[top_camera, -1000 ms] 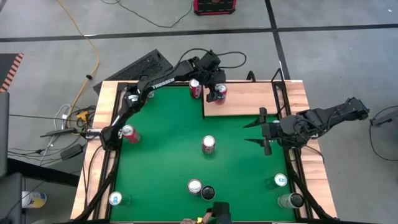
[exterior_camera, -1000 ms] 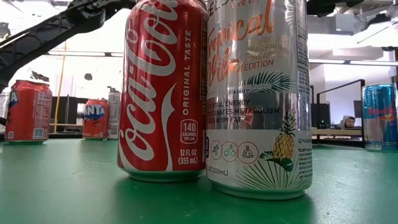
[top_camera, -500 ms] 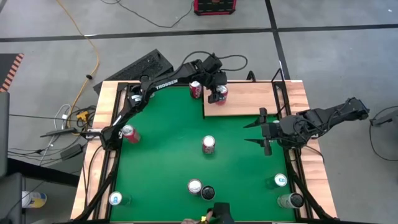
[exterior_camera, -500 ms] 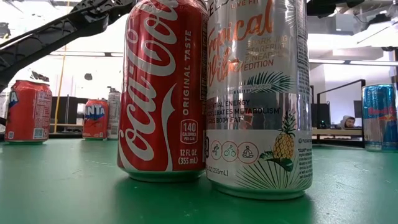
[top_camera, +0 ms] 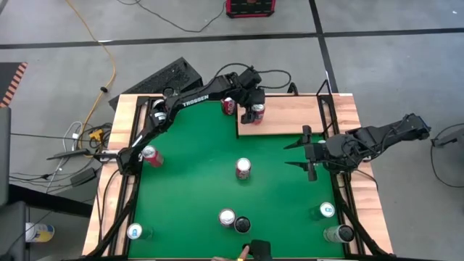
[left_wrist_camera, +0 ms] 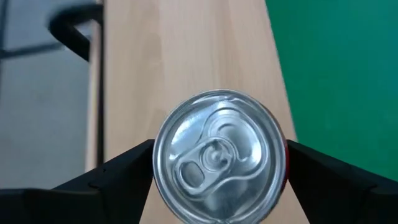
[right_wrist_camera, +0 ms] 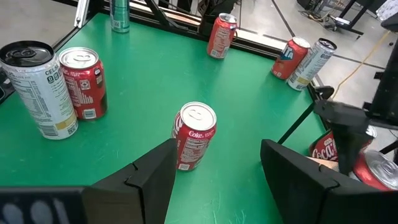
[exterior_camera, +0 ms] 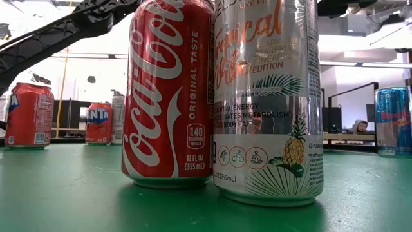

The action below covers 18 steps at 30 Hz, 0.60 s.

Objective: Place canned beverage on shelf
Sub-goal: Put the bottom right red soda can on the shelf

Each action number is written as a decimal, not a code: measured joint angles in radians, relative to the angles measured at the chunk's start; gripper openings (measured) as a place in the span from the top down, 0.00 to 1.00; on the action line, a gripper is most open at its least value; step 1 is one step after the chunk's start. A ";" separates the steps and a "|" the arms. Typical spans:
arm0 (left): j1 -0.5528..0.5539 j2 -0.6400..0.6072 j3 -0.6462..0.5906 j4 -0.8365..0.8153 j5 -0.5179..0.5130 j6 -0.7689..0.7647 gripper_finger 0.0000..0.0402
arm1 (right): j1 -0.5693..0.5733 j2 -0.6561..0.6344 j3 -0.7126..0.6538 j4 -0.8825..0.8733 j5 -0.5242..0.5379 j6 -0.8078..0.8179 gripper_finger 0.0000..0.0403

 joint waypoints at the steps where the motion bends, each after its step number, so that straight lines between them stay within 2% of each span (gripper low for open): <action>1: 0.000 0.000 0.003 -0.005 0.000 0.001 0.18 | 0.000 0.000 0.000 0.000 0.000 0.000 0.36; 11: 0.000 -0.078 0.003 -0.006 -0.048 0.009 0.17 | -0.012 0.000 0.000 0.003 0.010 0.002 0.36; 18: 0.001 -0.207 0.003 -0.069 -0.120 -0.002 0.17 | -0.099 0.019 0.000 0.004 0.029 0.016 0.36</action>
